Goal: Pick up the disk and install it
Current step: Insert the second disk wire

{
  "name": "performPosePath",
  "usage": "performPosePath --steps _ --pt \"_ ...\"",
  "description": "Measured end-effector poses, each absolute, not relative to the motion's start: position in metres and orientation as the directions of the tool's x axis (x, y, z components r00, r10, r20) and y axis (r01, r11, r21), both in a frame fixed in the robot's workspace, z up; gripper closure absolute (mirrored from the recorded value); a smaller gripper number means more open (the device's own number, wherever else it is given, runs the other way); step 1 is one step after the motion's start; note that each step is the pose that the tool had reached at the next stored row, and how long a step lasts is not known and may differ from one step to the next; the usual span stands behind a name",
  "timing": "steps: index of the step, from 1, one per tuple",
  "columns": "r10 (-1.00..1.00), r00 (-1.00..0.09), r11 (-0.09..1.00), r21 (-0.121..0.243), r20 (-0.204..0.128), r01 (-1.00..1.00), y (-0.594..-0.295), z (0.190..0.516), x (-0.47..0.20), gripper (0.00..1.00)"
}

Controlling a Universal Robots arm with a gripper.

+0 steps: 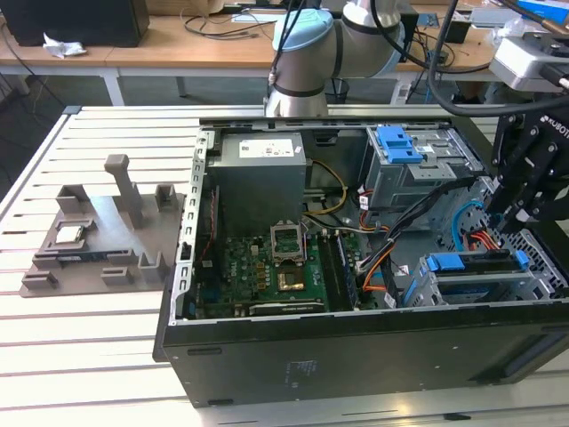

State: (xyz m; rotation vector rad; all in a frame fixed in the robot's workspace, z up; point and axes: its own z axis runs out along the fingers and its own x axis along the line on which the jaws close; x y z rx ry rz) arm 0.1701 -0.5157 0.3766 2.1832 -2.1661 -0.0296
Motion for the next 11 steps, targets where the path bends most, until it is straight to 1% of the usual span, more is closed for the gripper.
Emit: performPosePath --steps 3,6,11 --pt "-0.999 0.009 -0.007 0.060 0.033 -0.998 -0.5158 0.3766 0.1701 0.65" --pt "-0.999 0.009 -0.007 0.060 0.033 -0.998 -0.5159 0.3766 0.1701 0.84" --pt "-0.999 0.009 -0.007 0.060 0.033 -0.998 -0.5160 0.3766 0.1701 0.84"
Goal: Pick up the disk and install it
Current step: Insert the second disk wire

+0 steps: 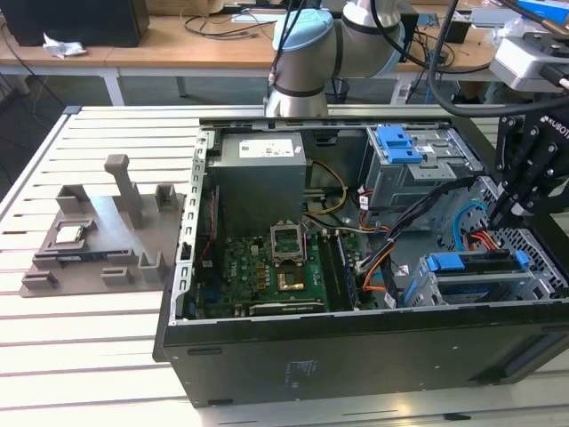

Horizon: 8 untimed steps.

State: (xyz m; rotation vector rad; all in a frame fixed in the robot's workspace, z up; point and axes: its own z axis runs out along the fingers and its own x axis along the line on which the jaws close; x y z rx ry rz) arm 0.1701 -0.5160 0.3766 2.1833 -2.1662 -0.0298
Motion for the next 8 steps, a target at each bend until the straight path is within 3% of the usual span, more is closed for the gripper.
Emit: performPosePath --steps 8 --pt "-0.999 0.009 -0.007 0.060 0.034 -0.998 -0.531 0.369 0.165 0.84"
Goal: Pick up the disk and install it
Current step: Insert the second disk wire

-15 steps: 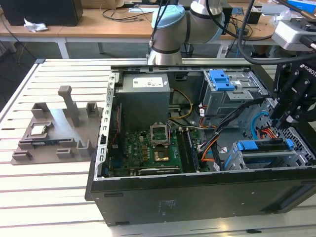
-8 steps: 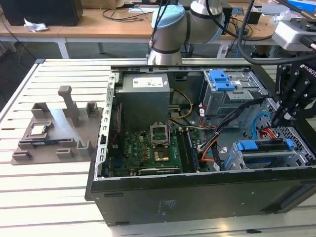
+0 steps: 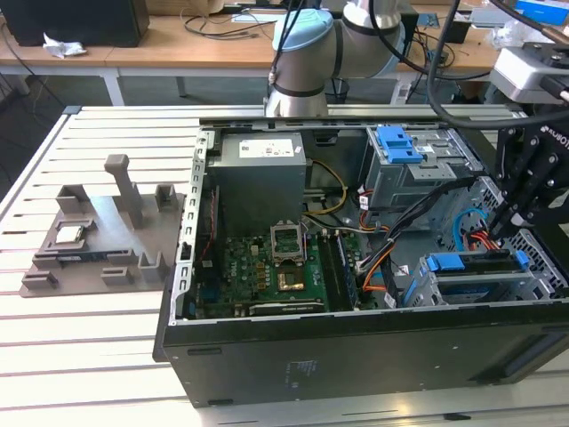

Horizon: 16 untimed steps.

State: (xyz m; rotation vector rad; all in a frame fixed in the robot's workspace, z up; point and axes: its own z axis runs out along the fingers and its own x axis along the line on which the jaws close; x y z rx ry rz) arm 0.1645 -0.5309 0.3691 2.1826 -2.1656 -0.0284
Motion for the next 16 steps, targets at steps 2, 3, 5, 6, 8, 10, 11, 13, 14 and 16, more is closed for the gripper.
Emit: performPosePath --steps 2,3,5,6,8,10,11,13,14,16 --pt "-0.999 0.009 -0.007 0.060 0.034 -0.998 -0.533 0.364 0.164 0.84" --pt "-0.999 0.009 -0.007 0.061 0.034 -0.998 -0.533 0.362 0.164 0.84" --pt "-0.999 0.011 -0.009 0.061 0.034 -0.998 -0.533 0.355 0.164 0.84" --pt "-0.999 0.018 -0.016 0.061 0.034 -0.998 -0.533 0.354 0.163 0.84" --pt "-0.999 0.028 -0.026 0.061 0.035 -0.998 -0.533 0.354 0.164 0.84" --pt "-0.999 0.034 -0.032 0.061 0.034 -0.998 -0.533 0.354 0.163 0.84" --pt "-0.999 0.035 -0.033 0.060 0.034 -0.998 -0.535 0.354 0.162 0.84" --pt "-0.999 0.037 -0.035 0.060 0.034 -0.998 -0.540 0.353 0.162 0.84" --pt "-0.999 0.037 -0.035 0.060 0.034 -0.998 -0.540 0.351 0.162 0.84" --pt "-0.999 0.037 -0.035 0.060 0.034 -0.998 -0.540 0.349 0.162 0.84"
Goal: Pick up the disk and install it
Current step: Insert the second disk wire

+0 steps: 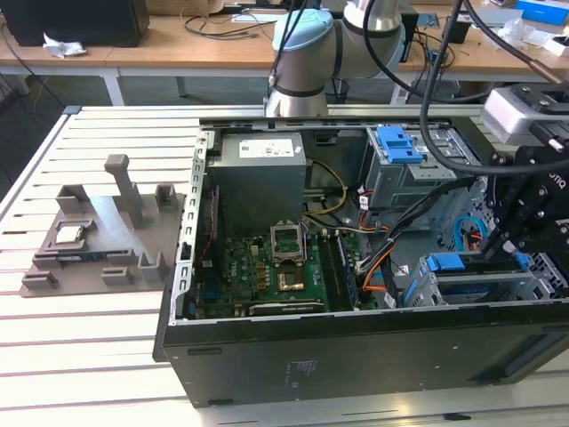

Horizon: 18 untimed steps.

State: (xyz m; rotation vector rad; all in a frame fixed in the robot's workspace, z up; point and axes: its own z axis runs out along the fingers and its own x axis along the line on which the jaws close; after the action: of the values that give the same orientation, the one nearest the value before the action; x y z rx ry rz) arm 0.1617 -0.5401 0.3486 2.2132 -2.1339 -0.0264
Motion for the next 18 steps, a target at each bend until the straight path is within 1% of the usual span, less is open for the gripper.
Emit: performPosePath --steps 18 --pt "-0.998 0.043 -0.041 0.060 0.034 -0.997 -0.5360 0.3444 0.1615 0.84"
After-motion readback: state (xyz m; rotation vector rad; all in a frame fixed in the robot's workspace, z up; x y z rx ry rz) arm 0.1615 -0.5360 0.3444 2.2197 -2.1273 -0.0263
